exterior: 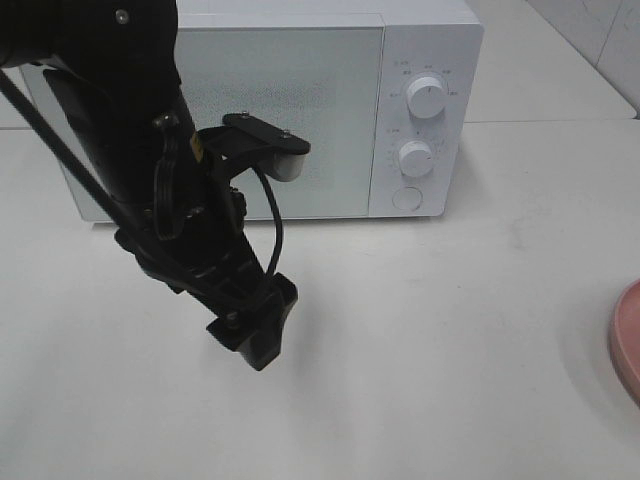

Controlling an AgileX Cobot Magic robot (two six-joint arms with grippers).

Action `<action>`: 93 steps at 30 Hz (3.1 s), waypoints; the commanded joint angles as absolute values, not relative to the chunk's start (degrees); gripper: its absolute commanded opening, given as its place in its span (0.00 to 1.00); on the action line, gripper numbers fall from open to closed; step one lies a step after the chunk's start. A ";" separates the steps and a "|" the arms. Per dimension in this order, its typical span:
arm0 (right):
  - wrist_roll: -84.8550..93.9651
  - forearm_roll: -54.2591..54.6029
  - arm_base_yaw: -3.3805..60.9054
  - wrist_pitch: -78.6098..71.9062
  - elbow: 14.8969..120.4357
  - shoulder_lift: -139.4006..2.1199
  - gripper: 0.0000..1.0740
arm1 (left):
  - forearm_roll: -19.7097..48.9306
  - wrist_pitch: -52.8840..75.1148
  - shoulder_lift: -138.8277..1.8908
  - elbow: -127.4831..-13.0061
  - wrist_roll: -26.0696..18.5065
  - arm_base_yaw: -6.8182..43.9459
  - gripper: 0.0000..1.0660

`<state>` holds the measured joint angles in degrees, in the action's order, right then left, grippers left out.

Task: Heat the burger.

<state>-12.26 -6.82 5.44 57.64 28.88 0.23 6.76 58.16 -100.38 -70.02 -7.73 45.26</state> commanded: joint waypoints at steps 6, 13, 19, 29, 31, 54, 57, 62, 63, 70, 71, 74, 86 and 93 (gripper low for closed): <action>-11.86 -6.88 4.98 57.35 28.71 1.83 0.70 | 8.71 62.85 -99.87 -69.96 -8.08 40.45 0.94; -11.86 -6.88 4.98 57.35 28.71 1.83 0.70 | 13.92 63.37 -94.02 -65.15 -12.09 29.97 0.94; -11.86 -6.88 4.98 57.35 28.71 1.83 0.70 | 13.64 63.31 -85.14 -57.93 -12.38 19.08 0.94; -11.86 -6.88 4.98 57.35 28.71 1.83 0.70 | 14.78 64.00 -72.02 -51.57 -9.00 3.21 0.94; -11.86 -6.88 4.98 57.35 28.71 1.83 0.70 | 14.55 64.52 -69.10 -50.25 -8.19 1.38 0.94; -11.86 -6.88 4.98 57.35 28.71 1.83 0.70 | 7.73 60.56 -31.57 -30.54 -3.84 0.69 0.94; -11.86 -6.88 4.98 57.35 28.71 1.83 0.70 | 5.39 61.48 -27.22 -29.62 -0.86 0.69 0.94; -11.86 -6.88 4.98 57.35 28.71 1.83 0.70 | 3.61 61.42 -20.05 -29.62 1.15 0.80 0.94; -11.86 -6.88 4.98 57.35 28.71 1.83 0.70 | 3.67 61.42 -18.74 -29.62 1.15 0.80 0.94; -11.86 -6.88 4.98 57.35 28.71 1.83 0.70 | 3.67 61.42 -5.33 -29.62 1.15 0.80 0.94; -11.86 -6.88 4.98 57.35 28.71 1.83 0.70 | 3.67 61.42 -5.33 -29.62 1.15 0.80 0.94; -11.86 -6.88 4.98 57.35 28.71 1.83 0.70 | 3.67 61.36 -0.92 -29.62 1.15 0.80 0.94; -11.80 -6.88 4.98 57.35 28.71 1.60 0.70 | 3.84 61.36 1.49 -29.62 0.97 0.80 0.94; -11.80 -6.88 4.98 57.35 28.71 1.60 0.70 | 3.84 61.36 1.49 -29.62 0.97 0.80 0.94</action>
<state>-12.26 -6.82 5.44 57.64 28.88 0.23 3.90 61.48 0.23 -29.74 0.86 0.69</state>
